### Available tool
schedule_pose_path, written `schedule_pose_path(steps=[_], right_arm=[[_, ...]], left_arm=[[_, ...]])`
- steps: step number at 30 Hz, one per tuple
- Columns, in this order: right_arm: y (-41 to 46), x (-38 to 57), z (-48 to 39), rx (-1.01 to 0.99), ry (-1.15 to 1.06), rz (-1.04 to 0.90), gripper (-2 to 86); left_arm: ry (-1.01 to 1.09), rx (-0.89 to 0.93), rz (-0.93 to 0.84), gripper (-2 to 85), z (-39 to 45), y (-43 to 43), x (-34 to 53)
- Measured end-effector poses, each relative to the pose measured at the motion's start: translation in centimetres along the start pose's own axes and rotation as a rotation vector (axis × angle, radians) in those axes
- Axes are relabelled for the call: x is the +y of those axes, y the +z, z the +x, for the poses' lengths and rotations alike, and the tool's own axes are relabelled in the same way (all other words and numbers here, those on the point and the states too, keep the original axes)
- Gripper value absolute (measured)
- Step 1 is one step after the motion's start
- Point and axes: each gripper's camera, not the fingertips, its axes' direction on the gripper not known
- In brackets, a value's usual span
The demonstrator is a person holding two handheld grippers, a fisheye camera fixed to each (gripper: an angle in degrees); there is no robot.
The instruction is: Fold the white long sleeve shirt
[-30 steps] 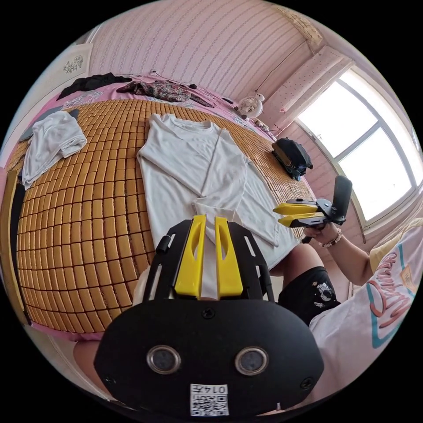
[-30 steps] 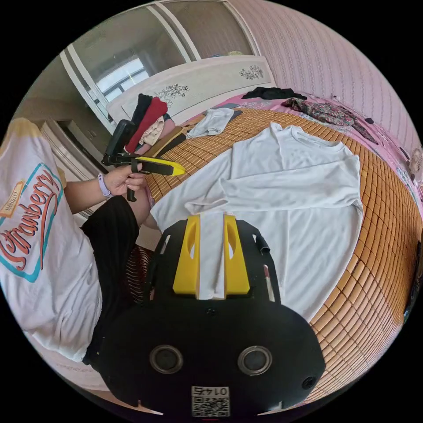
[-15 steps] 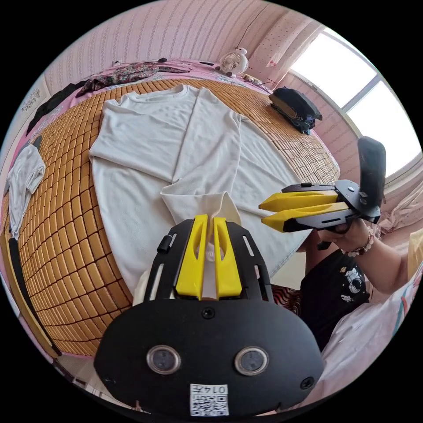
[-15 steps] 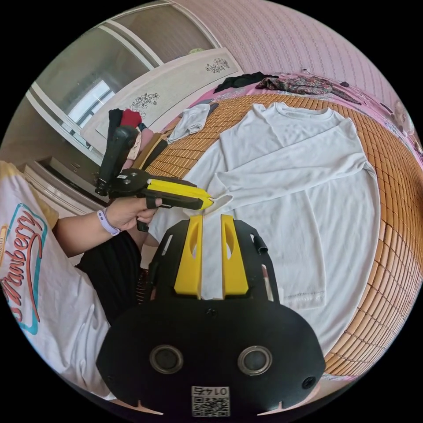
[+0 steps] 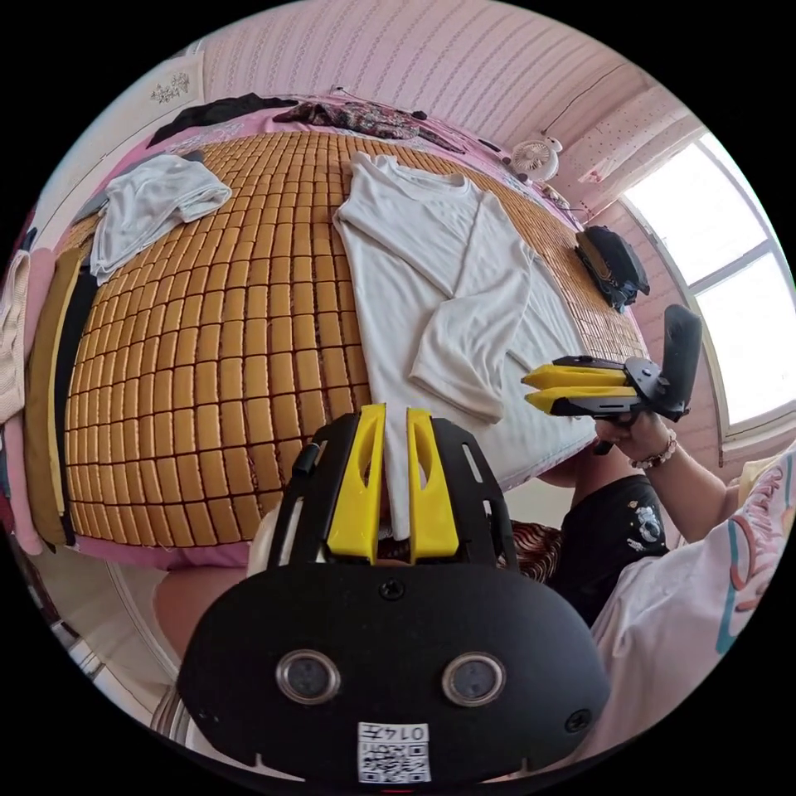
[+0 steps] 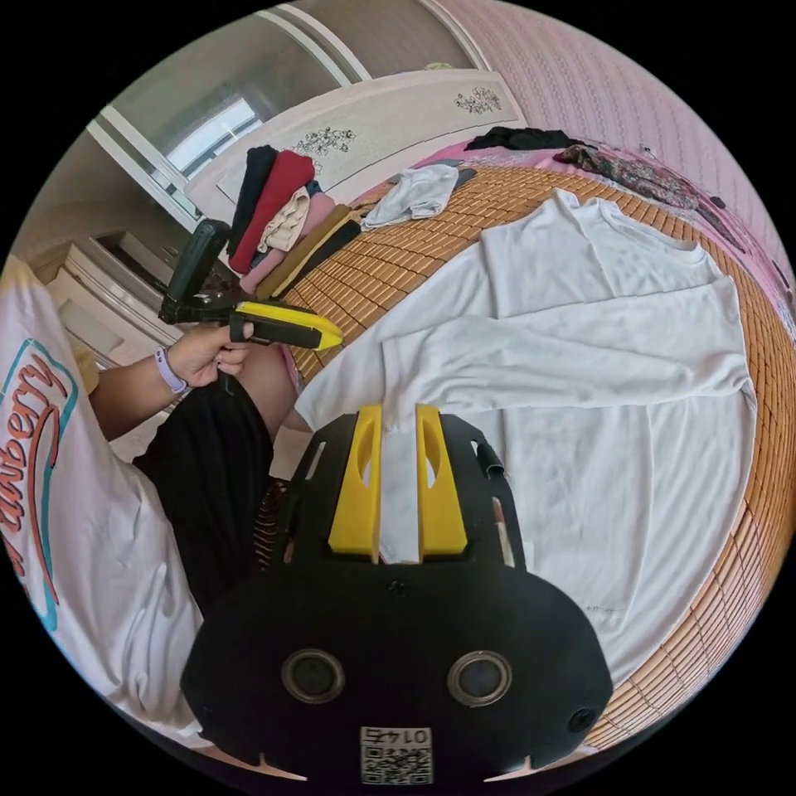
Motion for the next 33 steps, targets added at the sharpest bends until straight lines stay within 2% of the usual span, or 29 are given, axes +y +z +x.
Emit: schedule_pose_path(steps=[3,6,8,11,13,15,21,25,28,29,33], right_arm=[[2.3,-1.1,0.3,0.003,-0.031,-0.143,6.9],[2.2,-1.8,0.6,-0.020,-0.048,-0.185,6.7],[1.4,-2.0,0.9,-0.065,-0.058,-0.163,7.0],[-1.9,-3.0,3.8,-0.146,-0.016,-0.011,8.0],[-4.2,-4.0,7.1,-0.076,0.035,0.084,8.4],[-6.9,-5.9,12.2,0.133,0.096,0.155,8.7],[-9.4,-12.1,25.0,0.468,0.342,0.249,11.4],[-8.4,-15.8,29.5,0.557,0.439,0.221,12.4],[-7.0,-17.7,32.7,0.557,0.511,0.101,4.7],[-7.4,-18.0,33.3,0.545,0.527,0.116,1.8],[-11.9,-17.4,32.6,0.514,0.513,0.329,0.8]], left_arm=[[0.006,0.057,0.076,5.2,-1.0,-0.8,-2.6],[0.022,0.125,0.149,5.6,-2.0,-1.5,-5.7],[0.042,0.136,0.179,5.8,-2.5,-1.7,-7.8],[0.085,0.120,0.205,6.4,-3.4,-1.3,-11.9],[0.119,0.088,0.225,7.1,-4.3,-0.6,-15.8],[0.121,0.069,0.223,7.9,-5.2,0.3,-18.9],[0.059,0.039,0.201,11.8,-7.1,4.2,-28.1],[0.075,-0.027,0.104,10.6,-6.7,7.9,-32.5],[0.084,-0.052,0.079,3.0,-6.7,8.5,-34.5],[0.079,-0.039,0.077,1.7,-6.9,8.5,-34.8],[0.049,-0.020,0.160,-0.5,-7.6,6.4,-36.5]])
